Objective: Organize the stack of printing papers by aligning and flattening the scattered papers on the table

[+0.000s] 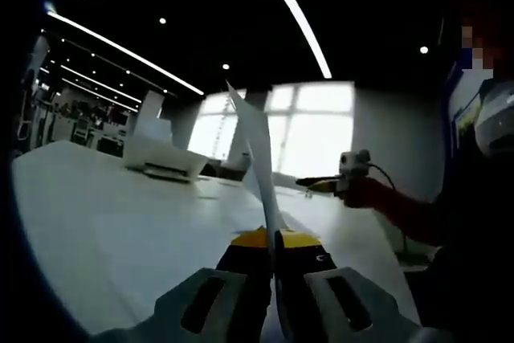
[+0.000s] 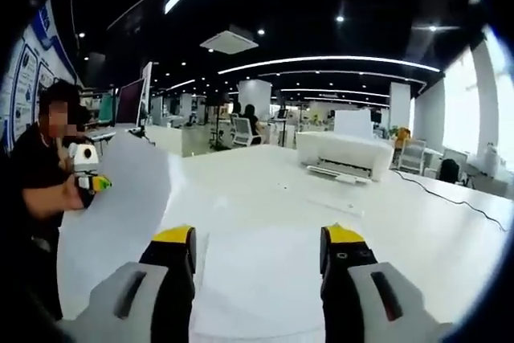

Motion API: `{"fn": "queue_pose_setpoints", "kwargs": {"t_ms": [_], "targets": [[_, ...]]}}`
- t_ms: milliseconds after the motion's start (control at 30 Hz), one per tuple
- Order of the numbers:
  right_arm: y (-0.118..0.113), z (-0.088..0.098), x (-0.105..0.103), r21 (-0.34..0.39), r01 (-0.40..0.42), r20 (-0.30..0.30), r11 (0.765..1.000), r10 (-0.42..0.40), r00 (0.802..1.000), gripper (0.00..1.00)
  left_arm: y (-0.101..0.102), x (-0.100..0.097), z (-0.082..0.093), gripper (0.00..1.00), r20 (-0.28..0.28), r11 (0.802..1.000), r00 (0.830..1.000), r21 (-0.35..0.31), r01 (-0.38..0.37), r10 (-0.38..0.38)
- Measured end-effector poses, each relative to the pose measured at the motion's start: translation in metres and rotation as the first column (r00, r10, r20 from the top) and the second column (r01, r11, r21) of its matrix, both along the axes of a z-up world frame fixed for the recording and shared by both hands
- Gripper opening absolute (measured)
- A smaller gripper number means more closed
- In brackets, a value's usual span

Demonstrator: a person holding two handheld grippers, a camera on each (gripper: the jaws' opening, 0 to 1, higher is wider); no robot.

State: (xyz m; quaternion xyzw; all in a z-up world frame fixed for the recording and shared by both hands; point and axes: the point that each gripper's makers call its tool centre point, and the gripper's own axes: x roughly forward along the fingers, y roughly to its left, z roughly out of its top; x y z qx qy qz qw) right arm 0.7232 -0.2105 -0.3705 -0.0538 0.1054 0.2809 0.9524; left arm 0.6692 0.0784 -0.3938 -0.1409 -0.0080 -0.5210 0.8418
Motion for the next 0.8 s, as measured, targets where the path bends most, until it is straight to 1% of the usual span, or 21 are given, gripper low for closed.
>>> {"fn": "queue_pose_setpoints", "kwargs": {"t_ms": [67, 233, 333, 433, 567, 633, 800], "targets": [[-0.003, -0.003, 0.001, -0.004, 0.007, -0.009, 1.0, -0.007, 1.0, 0.61, -0.001, -0.001, 0.0, 0.06, 0.0, 1.0, 1.0, 0.0, 0.0, 0.0], [-0.006, -0.007, 0.002, 0.011, 0.015, -0.018, 1.0, -0.015, 1.0, 0.61, -0.006, -0.006, 0.001, 0.06, 0.0, 1.0, 1.0, 0.001, 0.0, 0.0], [-0.007, -0.011, 0.003, 0.021, 0.021, -0.038, 1.0, -0.02, 0.999, 0.61, -0.006, -0.006, 0.001, 0.06, -0.004, 1.0, 1.0, -0.001, -0.002, 0.002], [-0.007, -0.01, 0.004, 0.03, 0.021, -0.029, 0.999, -0.02, 0.999, 0.61, -0.008, -0.009, 0.002, 0.06, -0.003, 1.0, 1.0, 0.001, -0.002, 0.002], [-0.013, -0.014, 0.007, 0.039, 0.037, -0.045, 0.999, -0.035, 0.998, 0.6, -0.01, -0.011, 0.002, 0.06, -0.005, 1.0, 1.0, -0.001, -0.004, 0.004], [-0.016, -0.014, 0.007, 0.04, 0.046, -0.041, 0.998, -0.045, 0.998, 0.6, -0.01, -0.013, 0.002, 0.06, -0.004, 1.0, 1.0, -0.001, -0.002, 0.002], [-0.022, -0.011, 0.009, 0.05, 0.061, -0.028, 0.997, -0.059, 0.998, 0.59, -0.007, -0.009, 0.001, 0.06, -0.008, 1.0, 1.0, -0.003, -0.004, 0.004]]}}
